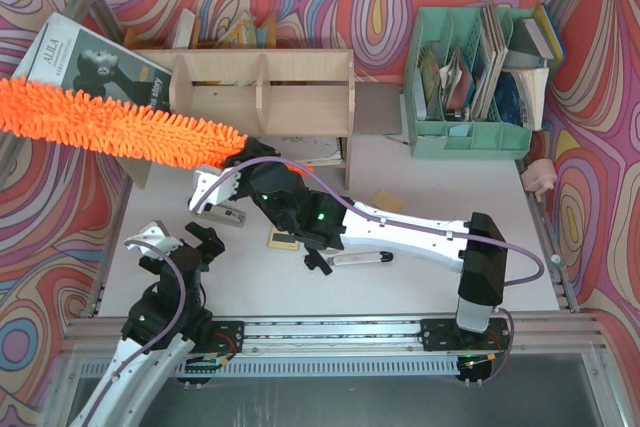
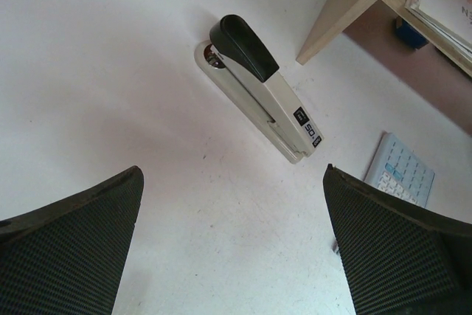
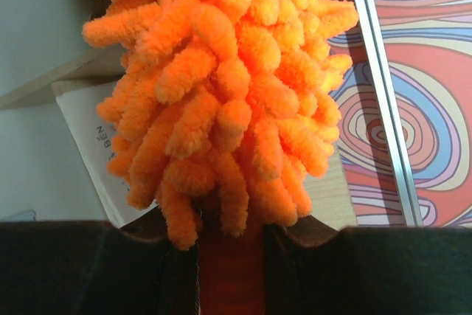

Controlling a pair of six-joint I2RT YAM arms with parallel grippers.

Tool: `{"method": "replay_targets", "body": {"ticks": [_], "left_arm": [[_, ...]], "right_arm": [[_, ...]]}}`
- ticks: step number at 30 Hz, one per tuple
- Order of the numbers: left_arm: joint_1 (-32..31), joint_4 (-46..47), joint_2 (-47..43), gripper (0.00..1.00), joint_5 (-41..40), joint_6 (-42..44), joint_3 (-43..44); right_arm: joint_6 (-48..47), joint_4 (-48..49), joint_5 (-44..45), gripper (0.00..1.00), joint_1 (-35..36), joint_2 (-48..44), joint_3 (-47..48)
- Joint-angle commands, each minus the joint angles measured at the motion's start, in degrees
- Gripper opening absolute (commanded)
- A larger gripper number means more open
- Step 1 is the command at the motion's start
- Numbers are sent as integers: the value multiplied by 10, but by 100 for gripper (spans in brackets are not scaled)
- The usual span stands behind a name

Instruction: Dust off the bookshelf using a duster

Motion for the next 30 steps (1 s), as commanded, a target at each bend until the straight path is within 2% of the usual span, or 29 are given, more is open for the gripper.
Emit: {"method": "replay_targets", "body": {"ticks": [1, 8, 11, 14, 18, 30], "left_arm": [[-1, 37, 31, 98, 23, 15, -1], [-1, 129, 145, 98, 78, 46, 7], [-1, 169, 177, 98, 127, 75, 5], [-1, 198, 180, 98, 184, 94, 3], [-1, 205, 167, 98, 222, 105, -4], [-1, 205, 158, 98, 211, 112, -4]], "right_arm": [[-28, -16, 20, 0, -7, 2, 14], [-40, -31, 38, 0, -25, 0, 12], [-36, -43, 47, 0, -32, 1, 8], [-41, -48, 61, 0, -34, 2, -3], [-43, -54, 75, 0, -34, 2, -15], [-78, -27, 84, 0, -24, 6, 30]]}}
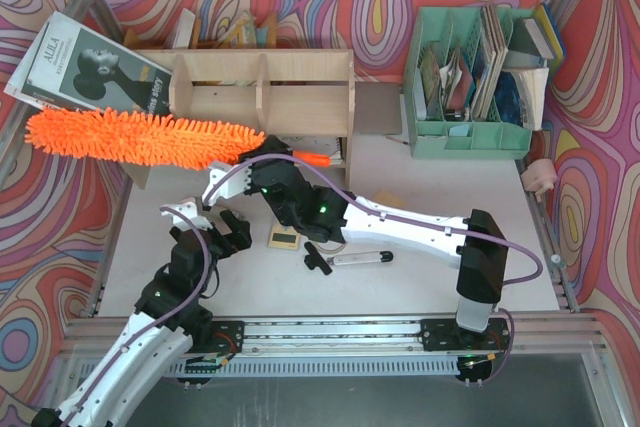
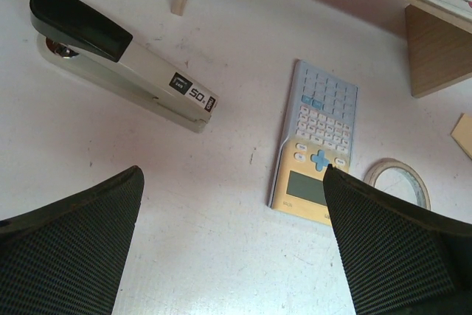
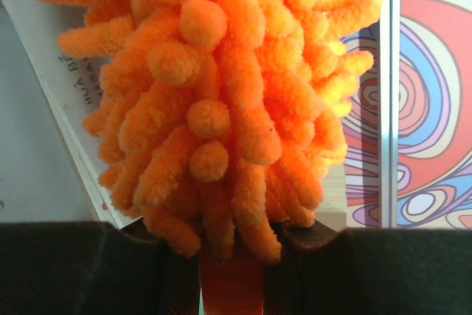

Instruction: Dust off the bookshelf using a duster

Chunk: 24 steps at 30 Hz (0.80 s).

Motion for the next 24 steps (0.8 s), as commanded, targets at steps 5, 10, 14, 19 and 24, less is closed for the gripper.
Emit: {"method": "replay_targets", "body": {"ticks": [5, 10, 14, 19, 24], "left_arm": [[0, -3, -18, 98, -18, 7, -4], [-1, -31, -91, 98, -35, 13, -15], [0, -72, -176, 98, -72, 11, -25], [0, -97, -170, 98, -130, -9, -20], [0, -109, -190, 98, -157, -21, -29]], "right_arm": [[-63, 50, 19, 0, 18, 9, 81], [-55, 46, 20, 0, 19, 4, 70], [-26, 39, 26, 0, 20, -13, 15], [3, 30, 35, 0, 20, -34, -23], [-1, 33, 36, 0, 20, -41, -6]]}}
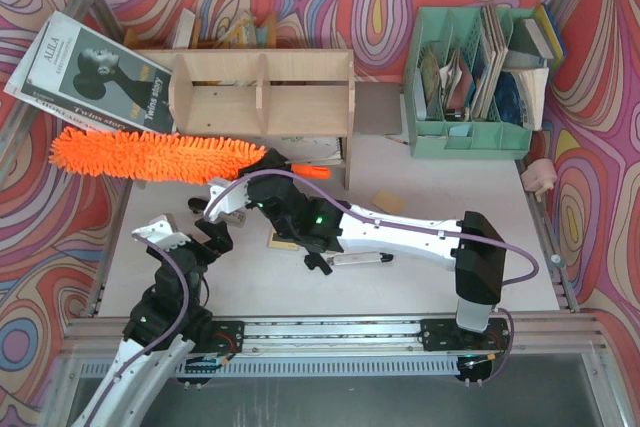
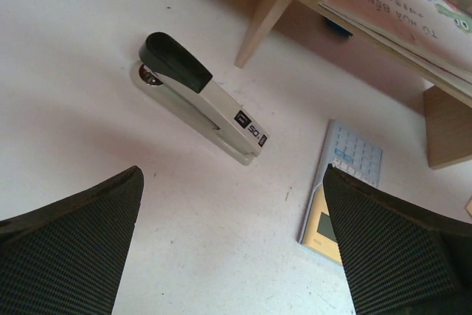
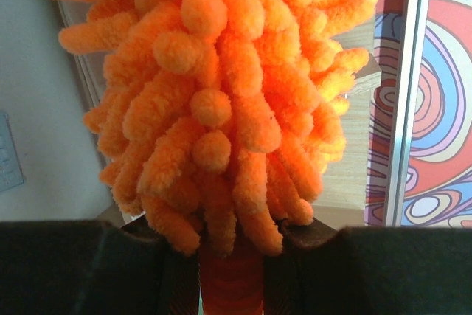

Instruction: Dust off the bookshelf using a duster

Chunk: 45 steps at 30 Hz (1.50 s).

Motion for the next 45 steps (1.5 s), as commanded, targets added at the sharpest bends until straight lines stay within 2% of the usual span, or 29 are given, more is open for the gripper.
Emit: {"method": "replay_targets", "body": {"ticks": [1, 7, 11, 15, 25, 38, 45], "left_arm": [[-1, -21, -15, 98, -41, -11, -14], [0, -15, -16, 98, -34, -6, -17], [0, -14, -16, 98, -34, -5, -17], [0, -16, -17, 98, -35, -5, -18], [0, -15, -17, 98, -35, -6, -18], [0, -14, -15, 98, -34, -5, -20], [-1, -12, -16, 98, -35, -5, -21]], "right_arm": [[2, 34, 15, 0, 1, -43, 38], [-53, 60, 16, 0, 23, -26, 90], [-41, 47, 13, 0, 29, -12, 107], [-40, 61, 32, 0, 29, -18, 61], [42, 45, 56, 0, 18, -60, -20], [-39, 52, 27, 0, 21, 19, 147], [-12, 54, 35, 0, 21, 9, 99]]}}
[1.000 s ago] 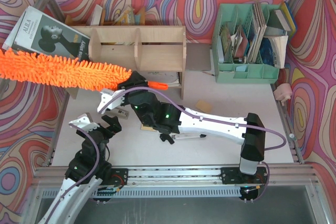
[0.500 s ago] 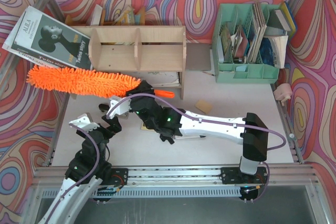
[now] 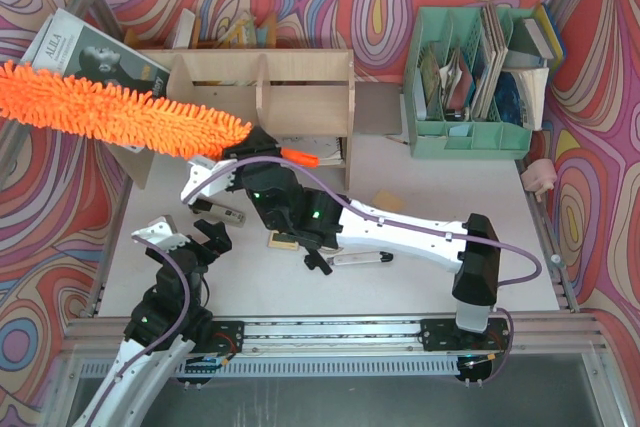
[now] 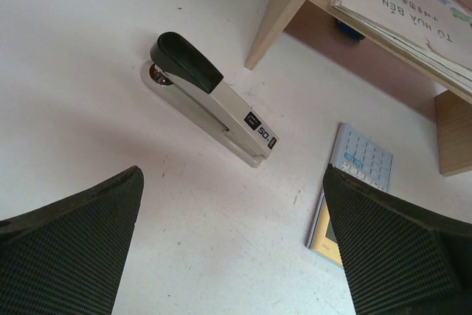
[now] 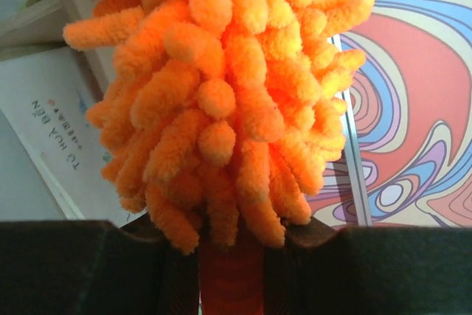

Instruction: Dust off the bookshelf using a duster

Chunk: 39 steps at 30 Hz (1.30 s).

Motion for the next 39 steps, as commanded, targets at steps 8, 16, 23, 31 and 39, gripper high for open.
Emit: {"method": "replay_targets", "body": {"ticks": [8, 16, 23, 31, 39], "left_arm": [[-1, 3, -3, 98, -6, 1, -14], [0, 6, 1, 98, -2, 2, -15], [0, 4, 1, 98, -4, 3, -14], [0, 5, 2, 98, -5, 3, -14], [0, 8, 5, 98, -3, 3, -15]], "right_arm": [[58, 10, 38, 0, -1, -66, -117], [45, 15, 30, 0, 0, -57, -73], [19, 28, 12, 0, 4, -12, -18], [72, 15, 39, 0, 4, -63, -117], [113, 4, 63, 0, 3, -115, -201]]}}
